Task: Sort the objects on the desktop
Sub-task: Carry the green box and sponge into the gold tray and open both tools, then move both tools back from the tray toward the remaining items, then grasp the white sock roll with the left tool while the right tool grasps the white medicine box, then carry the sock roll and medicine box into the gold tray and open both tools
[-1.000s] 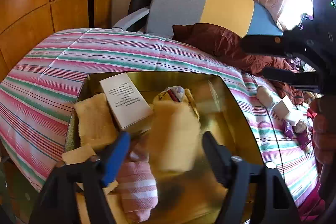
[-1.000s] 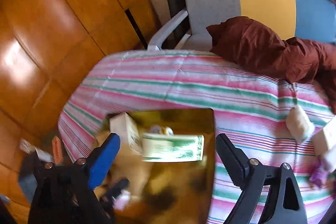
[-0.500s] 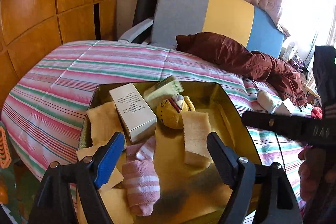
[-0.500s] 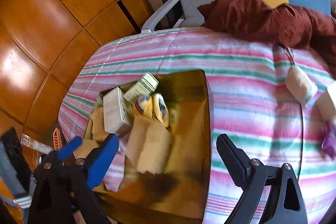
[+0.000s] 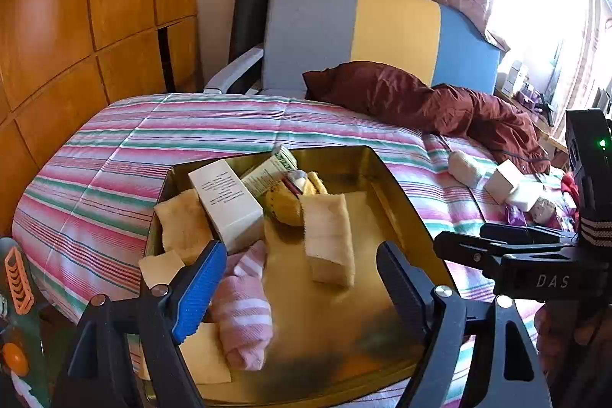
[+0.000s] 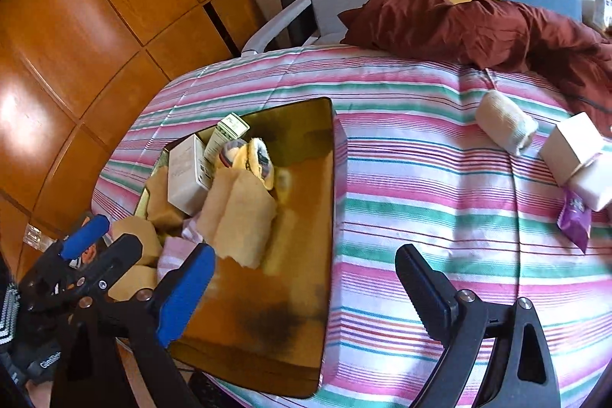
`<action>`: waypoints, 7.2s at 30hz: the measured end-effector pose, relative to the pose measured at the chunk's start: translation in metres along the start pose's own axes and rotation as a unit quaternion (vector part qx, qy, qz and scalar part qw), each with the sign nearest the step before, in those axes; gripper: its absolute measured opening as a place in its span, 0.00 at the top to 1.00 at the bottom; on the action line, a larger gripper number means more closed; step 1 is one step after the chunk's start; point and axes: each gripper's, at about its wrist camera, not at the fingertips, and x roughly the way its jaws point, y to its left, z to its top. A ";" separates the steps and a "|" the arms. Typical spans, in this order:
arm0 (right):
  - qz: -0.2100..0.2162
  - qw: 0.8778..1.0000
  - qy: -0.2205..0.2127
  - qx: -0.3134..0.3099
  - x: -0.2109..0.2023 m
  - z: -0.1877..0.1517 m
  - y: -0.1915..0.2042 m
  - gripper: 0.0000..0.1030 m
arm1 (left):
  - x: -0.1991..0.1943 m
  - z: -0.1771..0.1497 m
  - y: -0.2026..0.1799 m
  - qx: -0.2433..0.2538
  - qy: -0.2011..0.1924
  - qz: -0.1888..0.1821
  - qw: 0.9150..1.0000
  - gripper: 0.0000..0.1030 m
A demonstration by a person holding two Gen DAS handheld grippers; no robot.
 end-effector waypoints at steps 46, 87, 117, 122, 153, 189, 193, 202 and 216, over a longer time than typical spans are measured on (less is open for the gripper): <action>-0.113 0.992 -0.040 0.040 -0.062 0.014 -0.116 0.07 | 0.000 -0.003 -0.060 0.089 0.008 -0.005 0.996 0.20; -0.111 0.954 -0.088 0.263 -0.066 0.060 -0.310 0.07 | 0.044 0.003 -0.130 0.182 0.048 -0.038 0.981 0.20; -0.165 0.985 -0.032 0.043 -0.018 0.094 -0.276 0.00 | 0.192 0.108 -0.196 0.025 0.180 -0.200 0.963 0.20; -0.169 0.986 0.001 -0.014 -0.001 0.092 -0.272 0.00 | 0.226 0.112 -0.199 -0.041 0.228 -0.237 0.943 0.18; -0.020 0.976 0.007 0.216 -0.007 0.093 -0.313 0.00 | 0.248 0.097 -0.218 0.020 0.221 -0.194 0.956 0.34; -0.061 0.993 -0.023 0.099 -0.026 0.067 -0.180 0.47 | 0.093 0.073 -0.139 0.037 0.077 -0.160 0.983 0.34; -0.038 0.995 -0.036 0.087 -0.036 0.061 -0.156 0.47 | 0.074 0.068 -0.122 0.027 0.061 -0.150 0.986 0.34; 0.017 0.998 -0.048 0.028 -0.048 0.048 -0.085 0.47 | 0.035 0.052 -0.071 0.003 0.030 -0.115 0.993 0.34; 0.054 0.996 -0.023 -0.062 -0.017 0.047 0.020 0.47 | -0.004 0.027 0.006 -0.013 -0.023 -0.017 1.000 0.34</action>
